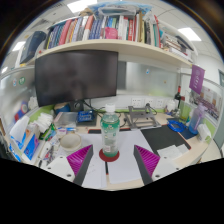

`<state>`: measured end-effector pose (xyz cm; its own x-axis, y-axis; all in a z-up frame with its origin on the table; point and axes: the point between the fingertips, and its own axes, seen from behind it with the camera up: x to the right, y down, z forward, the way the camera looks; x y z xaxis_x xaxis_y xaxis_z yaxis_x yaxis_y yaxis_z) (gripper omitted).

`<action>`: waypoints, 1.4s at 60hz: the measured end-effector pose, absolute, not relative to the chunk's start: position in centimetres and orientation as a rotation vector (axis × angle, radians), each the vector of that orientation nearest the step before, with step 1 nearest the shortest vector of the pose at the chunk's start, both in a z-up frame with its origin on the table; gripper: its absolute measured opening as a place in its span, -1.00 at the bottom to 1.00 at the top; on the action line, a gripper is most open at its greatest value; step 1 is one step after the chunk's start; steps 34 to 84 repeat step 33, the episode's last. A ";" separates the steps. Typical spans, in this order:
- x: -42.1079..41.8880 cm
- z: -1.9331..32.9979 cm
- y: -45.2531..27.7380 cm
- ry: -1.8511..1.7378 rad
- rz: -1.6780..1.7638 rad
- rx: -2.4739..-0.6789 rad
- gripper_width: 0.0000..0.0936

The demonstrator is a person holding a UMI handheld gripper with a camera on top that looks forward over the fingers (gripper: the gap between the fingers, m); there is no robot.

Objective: Pour water

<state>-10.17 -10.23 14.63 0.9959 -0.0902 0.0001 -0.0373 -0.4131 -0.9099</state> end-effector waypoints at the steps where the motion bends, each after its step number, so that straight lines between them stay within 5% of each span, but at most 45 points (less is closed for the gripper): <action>1: -10.1 15.2 -10.6 0.098 -0.063 -1.991 0.80; 19: -9.9 21.7 -13.7 0.175 -0.129 -1.916 0.79; 84: -10.8 22.7 -13.7 0.178 -0.132 -1.893 0.79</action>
